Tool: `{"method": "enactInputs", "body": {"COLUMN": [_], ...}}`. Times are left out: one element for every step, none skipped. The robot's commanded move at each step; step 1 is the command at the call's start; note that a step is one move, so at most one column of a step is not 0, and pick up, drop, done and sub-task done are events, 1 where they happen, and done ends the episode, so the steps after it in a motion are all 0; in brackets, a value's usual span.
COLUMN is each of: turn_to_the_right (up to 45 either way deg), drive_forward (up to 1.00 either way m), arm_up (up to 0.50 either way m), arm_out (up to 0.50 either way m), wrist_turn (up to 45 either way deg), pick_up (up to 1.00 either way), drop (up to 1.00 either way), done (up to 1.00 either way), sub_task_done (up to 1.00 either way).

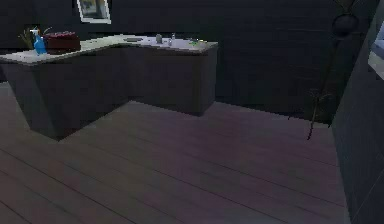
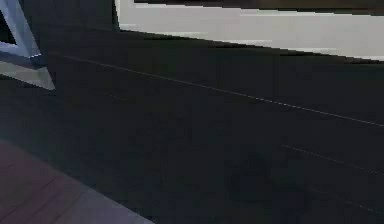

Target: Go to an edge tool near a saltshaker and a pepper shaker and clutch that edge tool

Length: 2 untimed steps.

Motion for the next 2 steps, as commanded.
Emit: {"method": "enactInputs", "body": {"turn_to_the_right": [0.0, 3.0], "drive_forward": [1.0, 0.0], "arm_up": [0.0, 0.0], "arm_out": [0.0, 0.0], "wrist_turn": [0.0, 0.0], "pick_up": [0.0, 0.0], "drop": [0.0, 0.0], "done": [0.0, 0.0], "sub_task_done": [0.0, 0.0]}}
